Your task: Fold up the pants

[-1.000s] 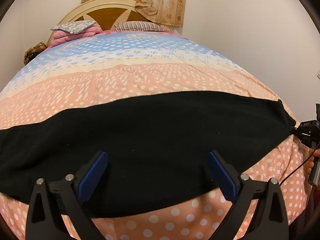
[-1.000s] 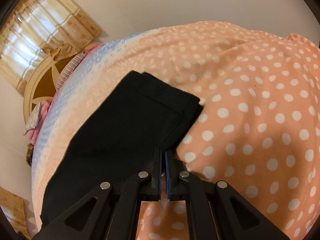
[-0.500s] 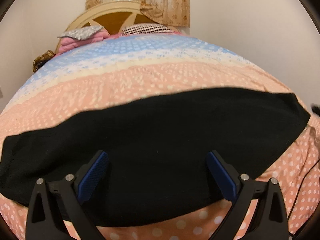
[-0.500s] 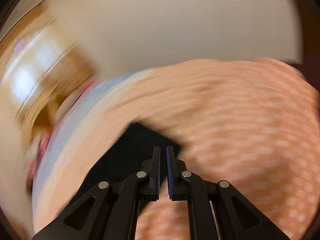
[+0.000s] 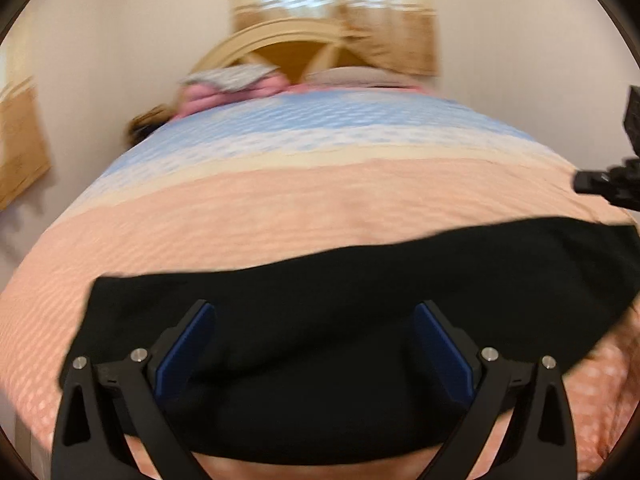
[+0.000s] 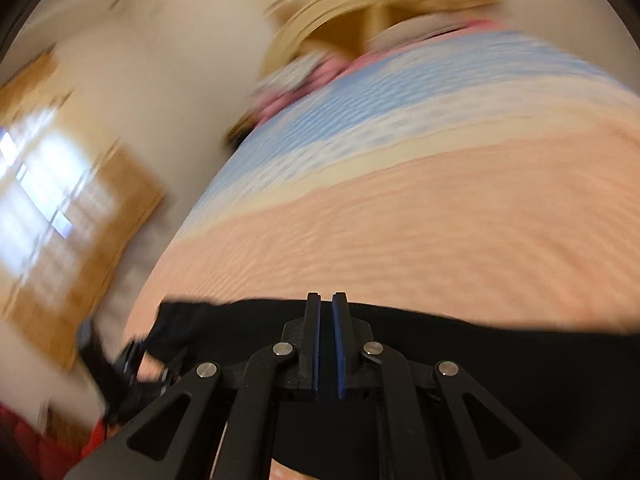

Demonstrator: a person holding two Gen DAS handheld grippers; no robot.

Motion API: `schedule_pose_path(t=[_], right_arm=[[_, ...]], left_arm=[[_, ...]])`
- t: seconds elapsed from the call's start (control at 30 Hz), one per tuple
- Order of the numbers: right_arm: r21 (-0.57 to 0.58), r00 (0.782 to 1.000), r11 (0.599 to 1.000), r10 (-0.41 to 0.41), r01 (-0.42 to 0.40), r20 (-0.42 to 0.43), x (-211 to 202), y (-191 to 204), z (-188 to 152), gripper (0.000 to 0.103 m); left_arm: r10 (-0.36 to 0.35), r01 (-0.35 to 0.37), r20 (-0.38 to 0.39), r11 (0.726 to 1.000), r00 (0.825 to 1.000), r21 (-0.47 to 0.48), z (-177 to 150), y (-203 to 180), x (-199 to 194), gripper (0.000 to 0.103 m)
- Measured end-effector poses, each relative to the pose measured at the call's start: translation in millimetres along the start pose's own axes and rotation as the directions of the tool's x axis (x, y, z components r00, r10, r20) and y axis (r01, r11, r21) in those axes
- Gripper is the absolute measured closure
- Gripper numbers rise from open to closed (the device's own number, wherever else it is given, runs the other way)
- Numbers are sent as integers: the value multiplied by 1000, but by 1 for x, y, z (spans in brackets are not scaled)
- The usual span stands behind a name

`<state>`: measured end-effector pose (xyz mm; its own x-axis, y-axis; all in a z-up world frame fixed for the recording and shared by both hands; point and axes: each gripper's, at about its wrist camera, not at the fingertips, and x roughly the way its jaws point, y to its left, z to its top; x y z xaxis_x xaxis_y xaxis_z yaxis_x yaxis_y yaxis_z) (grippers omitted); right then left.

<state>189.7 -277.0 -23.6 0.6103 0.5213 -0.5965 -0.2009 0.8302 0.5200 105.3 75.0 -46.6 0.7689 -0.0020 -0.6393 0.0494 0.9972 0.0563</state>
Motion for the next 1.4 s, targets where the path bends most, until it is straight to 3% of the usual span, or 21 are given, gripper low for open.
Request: schedule_pose_path(t=[0.1, 0.23, 0.4, 0.43, 0.57, 0.7, 0.73, 0.8, 0.9, 0.97, 1.03, 1.07, 1.1, 1.13, 1.2, 1.3, 1.4], right_arm=[[-65, 990, 994, 74, -82, -123, 53, 20, 16, 97], [-75, 946, 977, 174, -202, -272, 113, 38, 28, 97], [-96, 927, 977, 144, -188, -346, 164, 45, 41, 97], [-104, 919, 977, 137, -188, -368, 170, 43, 40, 97], [-115, 854, 945, 218, -305, -473, 172, 73, 17, 97], [-161, 809, 910, 244, -382, -535, 159, 99, -8, 97], [-168, 807, 913, 228, -372, -545, 161, 100, -14, 97], [-218, 834, 926, 154, -309, -530, 165, 103, -19, 97], [-239, 879, 925, 165, -295, -448, 161, 105, -3, 97], [-213, 895, 926, 209, -310, -395, 159, 97, 16, 96], [-180, 892, 931, 229, -318, -390, 162, 88, 27, 78], [-181, 889, 934, 216, -309, -403, 166, 85, 29, 47], [-194, 893, 935, 201, -298, -402, 166, 84, 30, 24], [-207, 897, 933, 195, -294, -397, 166, 84, 30, 22], [-216, 883, 925, 200, -313, -425, 167, 86, 29, 22], [-256, 886, 916, 179, -308, -429, 175, 90, 24, 22], [-257, 859, 910, 170, -325, -483, 183, 93, 18, 23]], left_arm=[[63, -69, -63, 993, 996, -98, -7, 37, 14, 1], [84, -104, -144, 985, 986, -135, -27, 56, 32, 1], [97, -111, -116, 985, 989, -128, -33, 53, 35, 0], [90, -105, -116, 985, 989, -136, -32, 55, 36, 0], [96, -109, -100, 985, 990, -135, -34, 55, 35, 0], [98, -111, -103, 985, 990, -135, -31, 51, 37, 0], [97, -111, -103, 985, 990, -134, -31, 51, 37, 0], [96, -110, -101, 985, 990, -135, -31, 51, 37, 0], [96, -110, -101, 985, 990, -136, -31, 51, 38, 0], [95, -109, -101, 985, 990, -136, -31, 51, 38, 0], [94, -108, -100, 985, 991, -136, -31, 51, 38, 0], [95, -108, -99, 985, 991, -136, -31, 51, 38, 0], [94, -107, -99, 985, 991, -136, -31, 51, 38, 0], [93, -107, -99, 985, 991, -137, -31, 51, 38, 0], [94, -107, -99, 985, 991, -137, -31, 50, 38, 0], [92, -106, -99, 985, 991, -138, -31, 51, 37, 0], [92, -105, -98, 985, 991, -138, -31, 51, 37, 0]])
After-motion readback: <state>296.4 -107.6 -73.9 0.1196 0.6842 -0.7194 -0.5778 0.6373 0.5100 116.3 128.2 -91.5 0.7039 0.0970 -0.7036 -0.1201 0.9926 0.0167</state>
